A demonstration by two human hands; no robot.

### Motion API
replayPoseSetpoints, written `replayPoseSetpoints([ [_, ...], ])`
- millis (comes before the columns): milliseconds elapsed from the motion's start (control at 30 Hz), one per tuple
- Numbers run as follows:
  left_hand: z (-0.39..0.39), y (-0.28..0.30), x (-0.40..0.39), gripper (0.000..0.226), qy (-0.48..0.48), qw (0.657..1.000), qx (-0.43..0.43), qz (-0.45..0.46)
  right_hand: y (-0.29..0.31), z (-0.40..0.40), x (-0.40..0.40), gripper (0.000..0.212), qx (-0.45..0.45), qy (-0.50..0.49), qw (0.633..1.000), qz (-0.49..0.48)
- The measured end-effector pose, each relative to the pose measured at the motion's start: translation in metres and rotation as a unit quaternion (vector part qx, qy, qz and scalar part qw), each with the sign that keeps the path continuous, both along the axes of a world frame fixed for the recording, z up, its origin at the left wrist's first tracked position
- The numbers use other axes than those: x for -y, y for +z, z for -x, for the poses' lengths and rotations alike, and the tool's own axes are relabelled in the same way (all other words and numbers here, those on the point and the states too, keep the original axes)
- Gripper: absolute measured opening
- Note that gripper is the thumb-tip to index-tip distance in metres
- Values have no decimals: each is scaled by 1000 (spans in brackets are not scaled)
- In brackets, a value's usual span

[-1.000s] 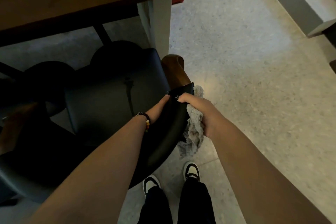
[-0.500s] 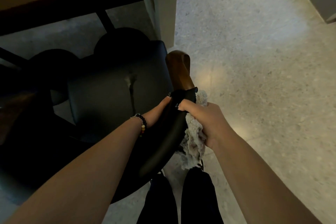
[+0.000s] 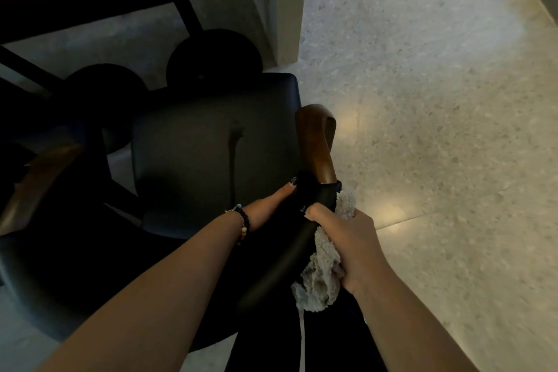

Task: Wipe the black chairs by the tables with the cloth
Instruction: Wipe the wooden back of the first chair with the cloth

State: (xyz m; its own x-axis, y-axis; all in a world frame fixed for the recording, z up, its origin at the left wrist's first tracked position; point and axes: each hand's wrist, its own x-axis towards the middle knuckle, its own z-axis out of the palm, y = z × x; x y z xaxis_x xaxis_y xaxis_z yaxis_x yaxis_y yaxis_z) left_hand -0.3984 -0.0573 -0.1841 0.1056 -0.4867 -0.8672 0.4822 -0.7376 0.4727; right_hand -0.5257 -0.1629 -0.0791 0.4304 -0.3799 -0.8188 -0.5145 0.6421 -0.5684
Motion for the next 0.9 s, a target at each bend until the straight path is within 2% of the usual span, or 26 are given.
replayPoseSetpoints([
  [133, 9, 7, -11, 117, -15, 999, 17, -28, 0, 12, -15, 22, 8, -13, 1000, -1],
  [233, 14, 8, -23, 126, -14, 999, 13, -33, 0, 20, -29, 13, 10, -20, 1000, -13],
  [300, 18, 8, -31, 114, -7, 999, -1, -34, 1, 26, -36, 10, 9, -15, 1000, -19],
  [367, 21, 9, -38, 94, -1, 1000, -6, -31, 3, 31, -37, 14, 11, 4, 999, -34],
  [433, 21, 7, -42, 86, 2, 999, -14, -31, 6, 33, -31, 22, 26, 46, 997, -62],
  [533, 20, 5, -43, 89, -2, 999, -24, -45, 11, 34, -4, 37, 27, 148, 983, -107],
  [600, 19, 5, -44, 96, -3, 997, -50, -60, 14, 30, 24, 34, 10, 228, 963, -141],
  [667, 16, 12, -40, 79, 7, 995, -60, -80, 19, 23, 52, 33, -4, 266, 955, -133],
  [733, 10, 19, -26, 48, 12, 996, -7, -93, 22, 12, 80, 47, -14, 261, 963, -71],
  [767, 7, 21, -17, 35, 42, 994, 37, -91, 23, 6, 93, 54, -13, 244, 969, -39],
  [833, -2, 31, 9, 23, 151, 980, 104, -75, 24, -7, 114, 58, 9, 188, 982, -10],
  [900, -16, 41, 37, 18, 236, 958, 149, -61, 21, -21, 132, 44, 31, 134, 991, 6],
])
